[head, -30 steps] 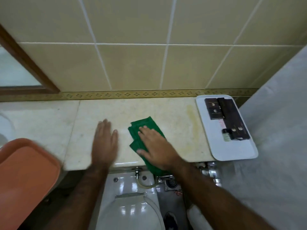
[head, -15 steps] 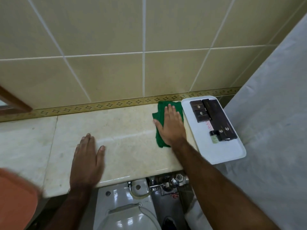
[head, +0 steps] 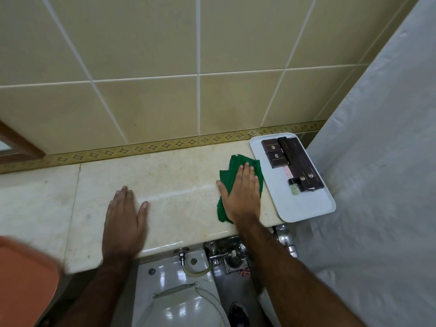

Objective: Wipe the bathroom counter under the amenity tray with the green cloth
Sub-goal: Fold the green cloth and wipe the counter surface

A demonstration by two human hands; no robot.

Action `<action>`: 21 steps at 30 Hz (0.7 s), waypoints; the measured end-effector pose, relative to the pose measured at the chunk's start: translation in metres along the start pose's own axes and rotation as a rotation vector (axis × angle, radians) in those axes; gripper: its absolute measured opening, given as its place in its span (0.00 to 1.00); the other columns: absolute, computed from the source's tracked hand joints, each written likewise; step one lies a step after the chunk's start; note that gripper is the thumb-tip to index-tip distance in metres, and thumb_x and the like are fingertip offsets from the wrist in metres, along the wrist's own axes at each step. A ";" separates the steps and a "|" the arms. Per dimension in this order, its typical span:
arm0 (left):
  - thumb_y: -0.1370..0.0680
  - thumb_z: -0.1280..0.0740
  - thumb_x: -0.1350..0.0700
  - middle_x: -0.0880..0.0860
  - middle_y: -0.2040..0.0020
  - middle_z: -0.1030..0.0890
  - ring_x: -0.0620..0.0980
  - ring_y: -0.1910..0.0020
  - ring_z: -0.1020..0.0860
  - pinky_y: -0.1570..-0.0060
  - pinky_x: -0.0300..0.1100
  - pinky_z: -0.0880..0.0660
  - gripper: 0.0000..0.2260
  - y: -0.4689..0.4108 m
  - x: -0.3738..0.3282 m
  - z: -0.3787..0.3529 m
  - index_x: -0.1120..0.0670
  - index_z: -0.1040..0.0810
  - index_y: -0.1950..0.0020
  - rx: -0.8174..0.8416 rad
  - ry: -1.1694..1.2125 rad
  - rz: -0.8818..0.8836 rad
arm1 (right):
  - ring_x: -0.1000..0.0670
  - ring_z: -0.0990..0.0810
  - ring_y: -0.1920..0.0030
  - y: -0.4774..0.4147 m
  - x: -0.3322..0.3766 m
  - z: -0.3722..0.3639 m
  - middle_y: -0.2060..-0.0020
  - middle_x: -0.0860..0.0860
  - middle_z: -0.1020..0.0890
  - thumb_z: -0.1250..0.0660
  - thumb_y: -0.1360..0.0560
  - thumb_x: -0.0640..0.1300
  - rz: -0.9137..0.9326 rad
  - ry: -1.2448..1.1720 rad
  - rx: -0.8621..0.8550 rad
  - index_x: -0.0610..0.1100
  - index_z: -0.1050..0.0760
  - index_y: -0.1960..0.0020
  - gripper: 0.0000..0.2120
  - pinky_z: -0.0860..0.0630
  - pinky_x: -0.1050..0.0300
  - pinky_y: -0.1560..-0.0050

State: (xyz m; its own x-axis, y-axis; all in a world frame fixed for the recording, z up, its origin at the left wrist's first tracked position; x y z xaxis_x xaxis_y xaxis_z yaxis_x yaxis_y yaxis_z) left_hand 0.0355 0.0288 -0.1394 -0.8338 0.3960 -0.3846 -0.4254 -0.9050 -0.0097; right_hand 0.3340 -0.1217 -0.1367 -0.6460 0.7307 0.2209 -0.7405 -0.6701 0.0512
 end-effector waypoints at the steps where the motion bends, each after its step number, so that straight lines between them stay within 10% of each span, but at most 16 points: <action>1: 0.15 0.51 0.39 0.56 0.18 0.38 0.55 0.18 0.41 0.20 0.53 0.43 0.31 0.000 0.000 0.000 0.58 0.40 0.18 -0.001 -0.003 0.002 | 0.43 0.52 0.16 0.008 -0.003 0.000 0.16 0.41 0.49 0.53 0.19 0.69 -0.012 -0.003 -0.007 0.38 0.53 0.17 0.44 0.53 0.45 0.17; 10: 0.15 0.50 0.40 0.58 0.17 0.39 0.56 0.18 0.42 0.19 0.52 0.46 0.31 0.001 -0.003 0.002 0.60 0.41 0.18 -0.011 -0.023 -0.004 | 0.41 0.53 0.17 0.062 0.009 -0.008 0.17 0.39 0.50 0.58 0.19 0.70 -0.133 0.018 -0.030 0.36 0.53 0.17 0.45 0.51 0.41 0.18; 16: 0.15 0.52 0.40 0.57 0.18 0.38 0.55 0.18 0.41 0.19 0.51 0.46 0.30 0.000 0.002 0.000 0.58 0.40 0.19 -0.032 0.016 0.001 | 0.45 0.52 0.16 0.101 0.115 -0.042 0.17 0.44 0.48 0.57 0.19 0.71 0.524 0.035 0.058 0.40 0.50 0.17 0.43 0.50 0.43 0.17; 21: 0.15 0.51 0.41 0.57 0.18 0.38 0.54 0.18 0.42 0.19 0.51 0.45 0.30 0.000 0.002 0.002 0.59 0.39 0.18 -0.028 0.039 -0.004 | 0.45 0.53 0.17 0.093 0.032 -0.025 0.17 0.45 0.50 0.56 0.18 0.70 0.222 -0.018 -0.002 0.42 0.51 0.17 0.41 0.51 0.42 0.18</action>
State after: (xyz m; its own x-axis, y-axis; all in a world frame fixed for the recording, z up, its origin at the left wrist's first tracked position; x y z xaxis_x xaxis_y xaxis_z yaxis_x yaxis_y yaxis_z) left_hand 0.0331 0.0297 -0.1386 -0.8177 0.3935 -0.4202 -0.4179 -0.9077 -0.0369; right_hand 0.2400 -0.1575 -0.1496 -0.7896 0.5630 0.2442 -0.5811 -0.8138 -0.0028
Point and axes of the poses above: each hand's wrist, its own y-axis away from the middle knuckle, its own z-axis out of the back of the hand, x = y × z, the point moved 10 cm from there along -y, towards the middle knuckle
